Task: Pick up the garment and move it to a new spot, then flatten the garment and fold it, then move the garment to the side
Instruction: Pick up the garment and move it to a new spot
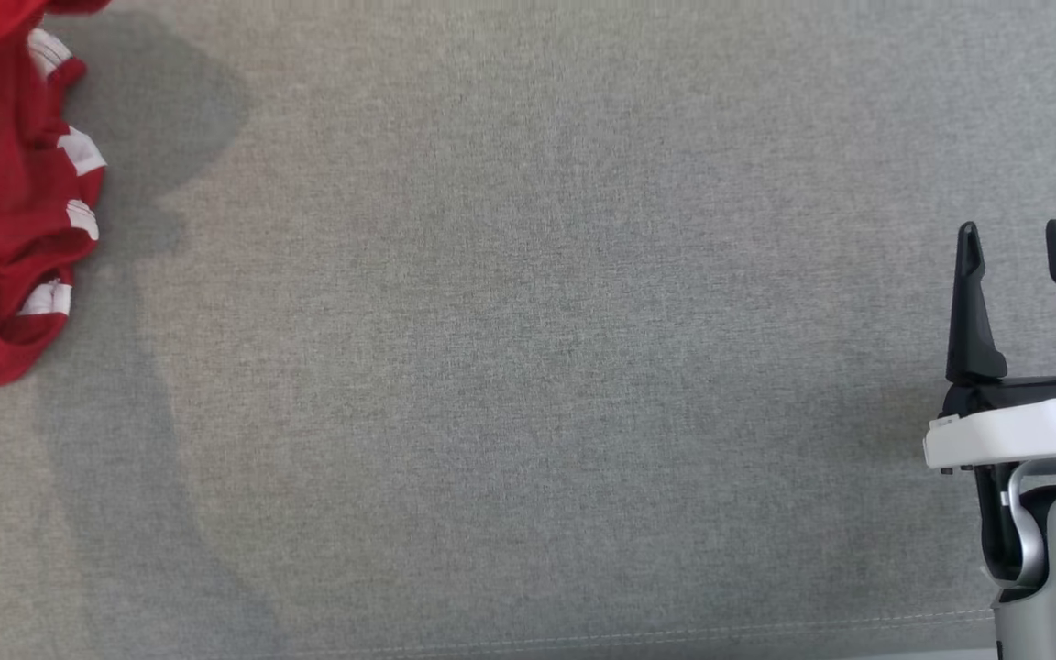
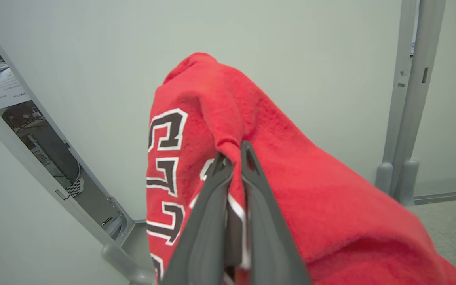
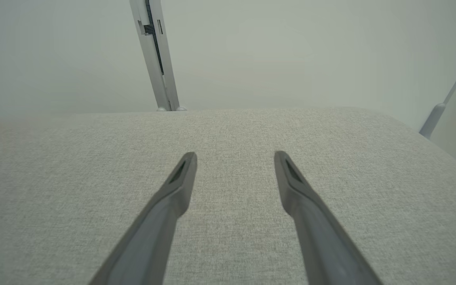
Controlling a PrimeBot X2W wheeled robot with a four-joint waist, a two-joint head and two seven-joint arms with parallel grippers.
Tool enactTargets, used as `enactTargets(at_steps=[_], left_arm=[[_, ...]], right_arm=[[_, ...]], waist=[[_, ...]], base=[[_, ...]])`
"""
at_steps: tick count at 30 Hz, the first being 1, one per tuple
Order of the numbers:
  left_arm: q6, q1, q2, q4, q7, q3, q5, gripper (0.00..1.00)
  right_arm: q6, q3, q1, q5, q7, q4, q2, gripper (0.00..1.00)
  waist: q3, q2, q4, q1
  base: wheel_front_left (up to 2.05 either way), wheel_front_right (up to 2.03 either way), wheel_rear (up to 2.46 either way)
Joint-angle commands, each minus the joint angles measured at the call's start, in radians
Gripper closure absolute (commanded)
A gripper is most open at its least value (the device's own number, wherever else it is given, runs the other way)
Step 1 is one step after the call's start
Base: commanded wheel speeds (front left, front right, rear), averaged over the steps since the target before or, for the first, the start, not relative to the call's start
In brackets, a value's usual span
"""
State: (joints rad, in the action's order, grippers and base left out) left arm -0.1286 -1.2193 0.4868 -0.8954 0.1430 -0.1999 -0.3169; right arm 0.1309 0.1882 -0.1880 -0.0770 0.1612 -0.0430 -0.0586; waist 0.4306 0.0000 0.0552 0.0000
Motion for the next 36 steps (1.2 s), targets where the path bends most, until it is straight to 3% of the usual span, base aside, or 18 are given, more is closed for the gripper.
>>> enactTargets(at_steps=[1,9,19,29,36], left_arm=[[-0.003,-0.025,0.006,0.028,-0.002,-0.010,0.006,1.00],[-0.003,-0.053,-0.001,0.249,-0.078,-0.072,0.017,1.00],[-0.003,-0.037,-0.056,0.531,-0.229,-0.179,0.017,1.00],[-0.003,0.004,-0.150,0.604,-0.289,-0.351,-0.023,1.00],[0.022,0.142,-0.219,0.550,-0.227,-0.392,-0.085,1.00]], right_arm=[[0.000,-0.001,0.012,-0.012,0.011,0.011,0.001,0.00],[0.000,-0.010,0.018,-0.041,0.047,0.072,0.007,0.00],[0.000,-0.053,0.001,-0.122,0.093,0.166,0.008,0.00],[0.000,-0.090,-0.013,-0.162,0.104,0.214,0.008,0.00],[0.000,-0.104,-0.014,-0.177,0.104,0.206,0.008,0.00]], waist=[[-0.050,0.0000,-0.008,0.0000],[-0.102,0.0000,-0.065,0.0000],[-0.135,0.0000,-0.220,0.0000],[-0.147,0.0000,-0.334,0.0000],[-0.152,0.0000,-0.363,0.0000]], base=[[0.00,0.00,0.00],[0.00,0.00,0.00],[0.00,0.00,0.00],[0.00,0.00,0.00],[0.00,0.00,0.00]])
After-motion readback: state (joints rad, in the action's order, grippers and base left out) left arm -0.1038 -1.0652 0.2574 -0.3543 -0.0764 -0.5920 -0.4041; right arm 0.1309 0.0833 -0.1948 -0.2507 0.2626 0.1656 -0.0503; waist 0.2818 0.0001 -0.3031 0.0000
